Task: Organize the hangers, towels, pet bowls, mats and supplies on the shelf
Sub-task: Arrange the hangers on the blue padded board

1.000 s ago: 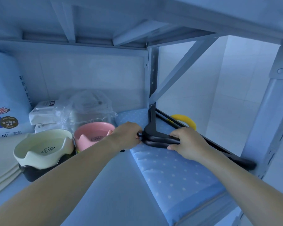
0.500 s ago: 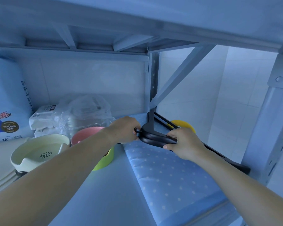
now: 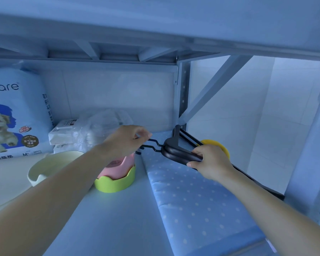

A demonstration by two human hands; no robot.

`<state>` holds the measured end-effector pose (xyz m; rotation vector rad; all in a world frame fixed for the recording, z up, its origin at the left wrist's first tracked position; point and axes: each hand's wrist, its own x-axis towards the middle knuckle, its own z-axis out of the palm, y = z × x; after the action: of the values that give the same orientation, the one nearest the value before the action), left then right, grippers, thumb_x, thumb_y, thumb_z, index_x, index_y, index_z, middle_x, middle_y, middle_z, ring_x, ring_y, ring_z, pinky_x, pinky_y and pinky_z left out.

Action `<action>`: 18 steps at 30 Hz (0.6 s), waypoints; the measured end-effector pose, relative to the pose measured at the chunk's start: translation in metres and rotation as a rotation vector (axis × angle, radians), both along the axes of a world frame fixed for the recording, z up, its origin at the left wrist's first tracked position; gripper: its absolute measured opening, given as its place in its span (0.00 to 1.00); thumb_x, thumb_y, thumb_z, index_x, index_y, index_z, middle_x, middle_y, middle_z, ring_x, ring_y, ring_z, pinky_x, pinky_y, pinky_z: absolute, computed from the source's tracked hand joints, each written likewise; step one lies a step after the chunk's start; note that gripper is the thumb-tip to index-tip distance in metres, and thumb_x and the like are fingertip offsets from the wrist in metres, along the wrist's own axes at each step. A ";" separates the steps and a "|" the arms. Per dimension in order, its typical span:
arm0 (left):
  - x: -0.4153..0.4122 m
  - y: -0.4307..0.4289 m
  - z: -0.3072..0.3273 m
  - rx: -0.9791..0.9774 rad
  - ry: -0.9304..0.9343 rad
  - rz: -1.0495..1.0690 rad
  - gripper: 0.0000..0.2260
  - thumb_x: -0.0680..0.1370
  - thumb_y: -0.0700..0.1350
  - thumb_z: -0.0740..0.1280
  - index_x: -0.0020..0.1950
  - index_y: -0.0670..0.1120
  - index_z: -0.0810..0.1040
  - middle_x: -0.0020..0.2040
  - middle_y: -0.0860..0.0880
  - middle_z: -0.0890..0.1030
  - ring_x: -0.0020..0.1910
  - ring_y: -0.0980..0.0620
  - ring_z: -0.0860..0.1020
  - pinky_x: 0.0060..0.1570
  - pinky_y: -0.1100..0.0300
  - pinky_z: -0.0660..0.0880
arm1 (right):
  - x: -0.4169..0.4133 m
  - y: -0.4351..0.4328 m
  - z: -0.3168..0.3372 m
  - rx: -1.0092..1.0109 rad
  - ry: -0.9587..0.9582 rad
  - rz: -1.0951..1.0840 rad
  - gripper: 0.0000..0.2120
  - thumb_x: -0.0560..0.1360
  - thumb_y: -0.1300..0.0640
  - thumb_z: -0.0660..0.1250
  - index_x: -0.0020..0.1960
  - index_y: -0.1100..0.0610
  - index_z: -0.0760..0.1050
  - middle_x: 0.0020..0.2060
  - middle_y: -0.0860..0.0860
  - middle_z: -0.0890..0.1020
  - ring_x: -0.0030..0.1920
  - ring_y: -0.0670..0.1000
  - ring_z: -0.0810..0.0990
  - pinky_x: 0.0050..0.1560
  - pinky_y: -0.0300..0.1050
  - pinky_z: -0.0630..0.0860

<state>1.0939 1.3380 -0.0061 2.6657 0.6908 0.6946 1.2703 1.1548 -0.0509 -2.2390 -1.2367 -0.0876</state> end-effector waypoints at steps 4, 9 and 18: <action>-0.020 0.002 -0.005 -0.030 -0.048 0.102 0.15 0.81 0.53 0.55 0.56 0.47 0.78 0.51 0.53 0.79 0.51 0.52 0.75 0.51 0.59 0.69 | 0.001 0.004 0.004 0.019 -0.006 -0.009 0.11 0.71 0.51 0.71 0.46 0.60 0.79 0.37 0.57 0.79 0.33 0.49 0.71 0.31 0.41 0.63; -0.034 -0.003 -0.012 -0.037 -0.070 0.131 0.15 0.81 0.51 0.55 0.54 0.45 0.78 0.45 0.49 0.80 0.42 0.52 0.75 0.43 0.58 0.70 | 0.002 0.017 0.002 -0.002 0.011 0.019 0.11 0.72 0.53 0.70 0.43 0.62 0.77 0.30 0.53 0.74 0.30 0.51 0.70 0.31 0.42 0.62; -0.049 0.000 -0.035 0.001 0.068 0.210 0.21 0.75 0.61 0.60 0.62 0.50 0.72 0.55 0.56 0.79 0.54 0.53 0.77 0.50 0.57 0.74 | 0.008 0.039 0.000 -0.024 0.013 -0.005 0.12 0.72 0.54 0.70 0.37 0.61 0.71 0.29 0.53 0.70 0.29 0.51 0.66 0.31 0.43 0.61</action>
<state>1.0448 1.3379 -0.0407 2.6529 1.0002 0.6593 1.2785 1.1933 -0.0514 -2.2598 -1.2319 -0.0605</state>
